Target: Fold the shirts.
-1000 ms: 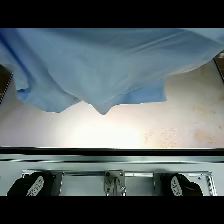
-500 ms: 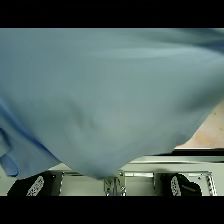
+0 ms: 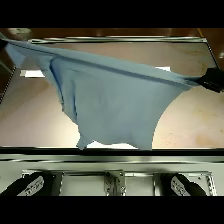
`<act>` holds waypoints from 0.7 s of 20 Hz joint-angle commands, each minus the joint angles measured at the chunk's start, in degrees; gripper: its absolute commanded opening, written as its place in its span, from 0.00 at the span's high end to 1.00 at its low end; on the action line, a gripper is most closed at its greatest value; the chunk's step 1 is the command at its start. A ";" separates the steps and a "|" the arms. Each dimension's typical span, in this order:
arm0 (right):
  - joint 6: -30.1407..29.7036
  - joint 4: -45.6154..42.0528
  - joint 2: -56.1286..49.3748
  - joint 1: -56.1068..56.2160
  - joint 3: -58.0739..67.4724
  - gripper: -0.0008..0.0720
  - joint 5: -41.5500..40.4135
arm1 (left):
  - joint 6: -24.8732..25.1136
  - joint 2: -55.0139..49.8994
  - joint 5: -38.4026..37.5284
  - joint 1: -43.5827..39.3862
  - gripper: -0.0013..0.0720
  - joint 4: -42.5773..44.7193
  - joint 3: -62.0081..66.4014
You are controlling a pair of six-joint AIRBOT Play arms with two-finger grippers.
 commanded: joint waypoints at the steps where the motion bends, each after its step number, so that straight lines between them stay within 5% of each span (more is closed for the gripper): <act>1: 0.50 -1.29 -13.18 -0.04 -1.75 0.91 -7.58 | -0.04 -11.74 0.44 -0.15 0.93 -5.01 -2.82; 6: 5.97 -0.72 -23.52 -0.02 -1.75 0.91 -16.06 | -0.02 -27.93 1.53 -2.82 0.93 -19.89 -2.82; 11: 6.95 1.14 -29.24 0.85 -1.75 0.91 -15.93 | -0.66 -39.36 1.44 -9.86 0.91 -21.64 -2.82; 12: 7.17 1.14 -29.92 1.46 -1.75 0.91 -15.32 | -2.12 -40.63 1.44 -10.88 0.80 -21.62 -2.80; 13: 7.37 1.46 -30.27 2.03 -1.75 0.89 -15.06 | -4.09 -41.48 1.38 -11.37 0.56 -21.62 -2.80; 14: 7.34 1.88 -30.29 2.21 -1.60 0.75 -15.78 | -5.95 -41.72 0.50 -11.17 0.33 -21.51 -2.71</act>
